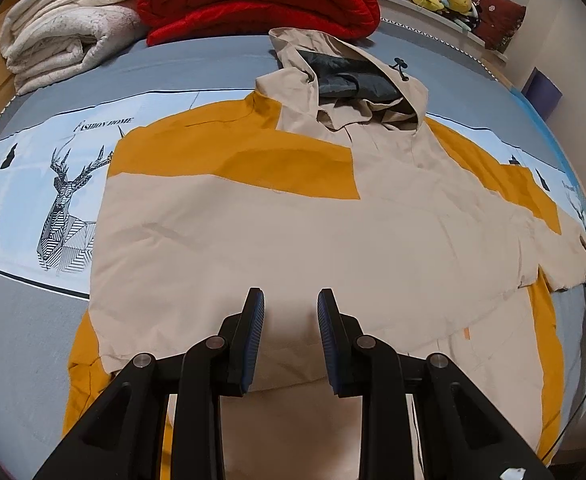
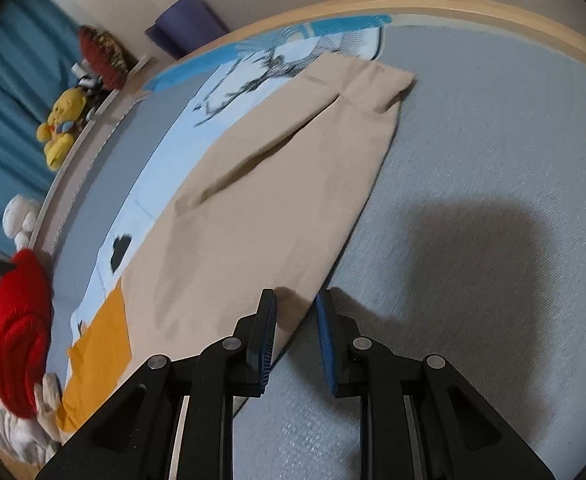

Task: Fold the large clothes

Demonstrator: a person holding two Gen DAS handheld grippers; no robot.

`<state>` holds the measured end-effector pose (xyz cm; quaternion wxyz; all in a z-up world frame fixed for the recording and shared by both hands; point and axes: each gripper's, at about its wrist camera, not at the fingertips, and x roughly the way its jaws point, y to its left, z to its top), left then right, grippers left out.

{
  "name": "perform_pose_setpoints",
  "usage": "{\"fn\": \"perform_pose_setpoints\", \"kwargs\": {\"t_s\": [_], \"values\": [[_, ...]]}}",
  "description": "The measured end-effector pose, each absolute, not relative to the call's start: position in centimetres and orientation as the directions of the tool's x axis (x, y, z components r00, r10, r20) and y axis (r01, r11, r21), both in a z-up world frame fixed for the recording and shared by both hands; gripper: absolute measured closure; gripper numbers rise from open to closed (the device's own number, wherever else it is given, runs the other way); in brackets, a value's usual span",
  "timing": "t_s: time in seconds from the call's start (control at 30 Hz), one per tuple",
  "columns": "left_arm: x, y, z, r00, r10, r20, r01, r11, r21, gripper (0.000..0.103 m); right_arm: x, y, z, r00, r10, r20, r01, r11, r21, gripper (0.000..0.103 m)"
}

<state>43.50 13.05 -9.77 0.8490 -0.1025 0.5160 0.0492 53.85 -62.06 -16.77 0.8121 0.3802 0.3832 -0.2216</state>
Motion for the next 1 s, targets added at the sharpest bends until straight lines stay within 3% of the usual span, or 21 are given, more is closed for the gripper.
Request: {"fn": "perform_pose_setpoints", "kwargs": {"t_s": [0.3, 0.37, 0.67, 0.8, 1.0], "values": [[44.0, 13.3, -10.2, 0.455, -0.019, -0.89, -0.194, 0.974, -0.12, 0.079, 54.1, -63.9, -17.2, 0.658, -0.08, -0.749, 0.664, 0.532, 0.526, 0.081], [44.0, 13.5, -10.1, 0.457, -0.019, -0.889, -0.197, 0.973, -0.122, 0.079, 54.4, -63.7, -16.8, 0.657, -0.102, -0.747, 0.669, 0.535, 0.516, 0.091], [42.8, 14.6, -8.2, 0.49, -0.016, -0.872, -0.206, 0.969, -0.134, 0.079, 56.3, -56.3, -7.8, 0.736, -0.248, -0.63, 0.573, 0.724, 0.384, 0.099], [41.4, 15.9, -7.1, 0.508, -0.015, -0.861, -0.236, 0.959, -0.156, 0.079, 56.5, -49.0, -2.2, 0.826, -0.173, -0.537, 0.411, 0.836, 0.363, 0.1], [39.6, 17.4, -5.8, 0.527, -0.032, -0.849, -0.263, 0.944, -0.199, 0.079, 54.5, -32.7, 3.0, 0.872, 0.13, -0.473, 0.038, 0.943, 0.331, 0.1]]}}
